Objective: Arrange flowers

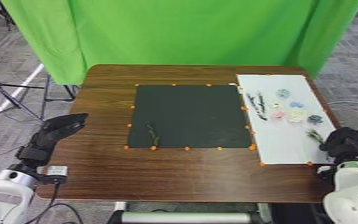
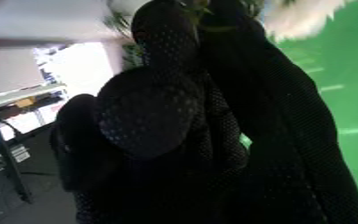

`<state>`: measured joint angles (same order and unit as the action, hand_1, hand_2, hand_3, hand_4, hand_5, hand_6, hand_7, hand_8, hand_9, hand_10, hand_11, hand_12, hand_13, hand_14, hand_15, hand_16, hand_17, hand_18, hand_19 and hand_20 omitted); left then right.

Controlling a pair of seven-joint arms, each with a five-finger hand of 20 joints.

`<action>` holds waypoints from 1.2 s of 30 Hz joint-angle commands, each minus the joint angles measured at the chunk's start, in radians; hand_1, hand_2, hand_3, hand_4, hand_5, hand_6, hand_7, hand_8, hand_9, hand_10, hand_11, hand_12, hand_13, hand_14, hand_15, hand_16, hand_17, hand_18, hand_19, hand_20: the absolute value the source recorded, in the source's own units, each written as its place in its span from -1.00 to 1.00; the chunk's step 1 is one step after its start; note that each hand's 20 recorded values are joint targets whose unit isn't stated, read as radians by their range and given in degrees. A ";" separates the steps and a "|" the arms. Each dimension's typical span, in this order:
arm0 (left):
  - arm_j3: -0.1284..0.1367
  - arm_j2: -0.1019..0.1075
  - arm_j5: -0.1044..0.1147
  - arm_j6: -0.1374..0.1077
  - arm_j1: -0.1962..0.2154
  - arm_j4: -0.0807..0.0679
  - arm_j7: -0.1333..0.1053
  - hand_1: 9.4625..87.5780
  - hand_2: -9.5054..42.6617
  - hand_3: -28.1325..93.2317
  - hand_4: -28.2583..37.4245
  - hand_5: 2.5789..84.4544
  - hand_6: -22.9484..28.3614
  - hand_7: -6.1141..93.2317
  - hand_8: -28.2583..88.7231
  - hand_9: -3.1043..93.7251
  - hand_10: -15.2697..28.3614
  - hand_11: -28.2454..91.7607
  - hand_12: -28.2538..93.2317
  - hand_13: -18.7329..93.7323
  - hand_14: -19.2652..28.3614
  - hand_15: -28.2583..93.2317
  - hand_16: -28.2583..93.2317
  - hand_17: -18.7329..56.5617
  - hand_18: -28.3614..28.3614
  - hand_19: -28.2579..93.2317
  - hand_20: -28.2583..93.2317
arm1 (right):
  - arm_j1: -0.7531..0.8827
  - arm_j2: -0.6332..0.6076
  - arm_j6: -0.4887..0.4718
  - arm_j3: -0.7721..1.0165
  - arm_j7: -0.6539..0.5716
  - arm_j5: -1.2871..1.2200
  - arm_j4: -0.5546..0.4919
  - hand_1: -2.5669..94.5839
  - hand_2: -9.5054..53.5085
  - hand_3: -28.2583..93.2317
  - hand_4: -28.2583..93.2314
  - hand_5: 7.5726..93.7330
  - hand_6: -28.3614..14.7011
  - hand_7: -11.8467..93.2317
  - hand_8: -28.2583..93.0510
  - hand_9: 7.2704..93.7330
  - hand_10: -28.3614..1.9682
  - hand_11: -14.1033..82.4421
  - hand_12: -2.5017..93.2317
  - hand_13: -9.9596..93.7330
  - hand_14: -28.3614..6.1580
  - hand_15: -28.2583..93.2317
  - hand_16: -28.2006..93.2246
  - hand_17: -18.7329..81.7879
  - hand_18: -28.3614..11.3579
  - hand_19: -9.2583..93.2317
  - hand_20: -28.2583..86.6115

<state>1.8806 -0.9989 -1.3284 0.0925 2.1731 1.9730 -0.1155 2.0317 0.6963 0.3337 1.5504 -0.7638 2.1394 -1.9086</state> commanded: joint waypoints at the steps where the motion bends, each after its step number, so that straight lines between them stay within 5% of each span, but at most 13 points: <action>1: 0.013 0.006 0.010 0.010 0.003 0.009 0.014 -0.51 -0.87 0.47 -0.62 -0.02 0.06 -0.63 -0.62 -0.15 0.39 -0.28 -0.36 -0.08 0.58 -0.27 -0.54 -0.29 0.52 -0.32 -0.26 | -0.064 -0.055 -0.020 0.052 0.024 -0.057 -0.114 0.38 -1.00 0.29 -0.69 0.44 0.19 -0.10 -0.22 0.88 0.18 -0.15 -0.16 1.00 0.55 0.27 0.05 0.65 -0.08 0.95 0.22; 8: 0.020 0.015 0.010 0.015 -0.003 0.009 0.014 -0.52 -0.87 0.47 -0.62 -0.02 0.07 -0.64 -0.62 -0.15 0.39 -0.28 -0.36 -0.08 0.58 -0.27 -0.54 -0.29 0.51 -0.32 -0.27 | -0.162 -0.071 -0.031 -0.007 0.068 -0.064 -0.190 0.37 -1.00 0.30 -0.67 0.44 0.18 -0.09 -0.22 0.89 0.18 -0.15 -0.15 1.00 0.55 0.27 0.05 0.66 -0.08 0.96 0.22; 18: 0.014 0.022 0.011 0.020 -0.018 0.004 0.014 -0.52 -0.88 0.47 -0.62 -0.02 0.07 -0.63 -0.62 -0.15 0.39 -0.28 -0.36 -0.08 0.58 -0.27 -0.55 -0.29 0.52 -0.32 -0.27 | -0.521 -0.044 -0.045 -0.391 0.141 -0.080 -0.190 0.36 -1.00 0.31 -0.66 0.46 0.17 -0.09 -0.22 0.89 0.18 -0.16 -0.15 1.00 0.55 0.28 0.04 0.67 -0.06 0.96 0.22; 29: 0.011 0.021 0.010 0.030 -0.015 0.003 0.019 -0.51 -0.89 0.48 -0.63 -0.02 0.07 -0.62 -0.62 -0.15 0.39 -0.28 -0.36 -0.08 0.57 -0.28 -0.55 -0.29 0.51 -0.33 -0.27 | -0.832 0.131 -0.087 -0.779 0.156 -0.108 -0.043 0.34 -1.00 0.34 -0.67 0.46 0.17 -0.09 -0.22 0.90 0.20 -0.15 -0.16 1.00 0.56 0.29 0.03 0.67 -0.03 0.97 0.21; 36: 0.010 0.019 0.012 0.045 -0.019 0.002 0.032 -0.51 -0.90 0.49 -0.64 -0.01 0.06 -0.61 -0.62 -0.15 0.38 -0.28 -0.36 -0.08 0.57 -0.28 -0.54 -0.34 0.54 -0.35 -0.27 | -0.867 0.245 -0.153 -0.852 0.106 -0.116 0.089 0.32 -1.00 0.35 -0.67 0.47 0.17 -0.08 -0.22 0.91 0.21 -0.15 -0.17 1.00 0.57 0.29 0.02 0.68 -0.03 0.97 0.21</action>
<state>1.8909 -0.9782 -1.3232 0.1118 2.1535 1.9736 -0.1032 1.1860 0.8350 0.2395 0.7309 -0.6206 2.0332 -1.8938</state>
